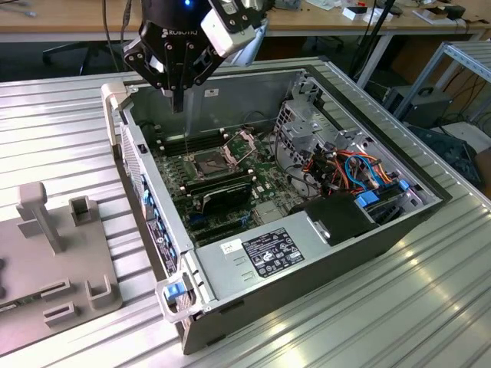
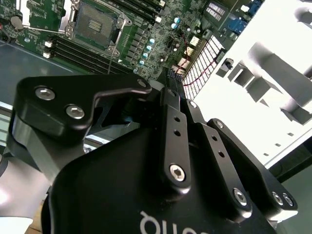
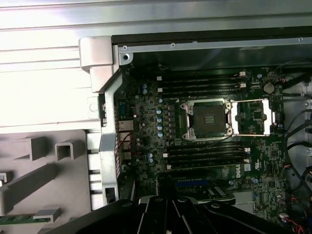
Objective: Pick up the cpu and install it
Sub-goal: 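Reach for the cpu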
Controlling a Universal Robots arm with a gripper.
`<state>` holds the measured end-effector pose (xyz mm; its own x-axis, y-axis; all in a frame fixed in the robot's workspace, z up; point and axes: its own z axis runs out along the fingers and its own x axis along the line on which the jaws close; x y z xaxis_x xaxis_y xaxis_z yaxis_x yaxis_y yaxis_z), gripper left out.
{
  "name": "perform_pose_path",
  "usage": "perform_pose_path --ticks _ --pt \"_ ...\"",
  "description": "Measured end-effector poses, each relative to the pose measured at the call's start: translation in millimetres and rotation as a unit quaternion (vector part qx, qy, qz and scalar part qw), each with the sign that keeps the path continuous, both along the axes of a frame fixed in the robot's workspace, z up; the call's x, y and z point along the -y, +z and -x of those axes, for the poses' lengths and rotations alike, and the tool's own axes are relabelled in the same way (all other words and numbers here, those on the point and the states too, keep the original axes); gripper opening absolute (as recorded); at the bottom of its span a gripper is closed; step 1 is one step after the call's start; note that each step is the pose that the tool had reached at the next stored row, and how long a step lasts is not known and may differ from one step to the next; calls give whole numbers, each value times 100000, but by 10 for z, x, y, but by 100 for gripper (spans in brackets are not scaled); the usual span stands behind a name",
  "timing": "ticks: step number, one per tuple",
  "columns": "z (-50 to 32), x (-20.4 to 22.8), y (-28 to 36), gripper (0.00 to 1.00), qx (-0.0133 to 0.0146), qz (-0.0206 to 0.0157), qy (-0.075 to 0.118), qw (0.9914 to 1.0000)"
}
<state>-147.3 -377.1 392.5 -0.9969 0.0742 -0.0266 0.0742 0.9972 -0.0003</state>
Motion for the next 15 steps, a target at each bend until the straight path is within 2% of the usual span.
perform_pose_path --ticks 6,8,15 --pt "78 0 -1 11 3 -1 -2 100000" --pt "127 0 -1 11 3 -2 0 100000" --pt "182 0 -1 11 4 -5 5 100000"
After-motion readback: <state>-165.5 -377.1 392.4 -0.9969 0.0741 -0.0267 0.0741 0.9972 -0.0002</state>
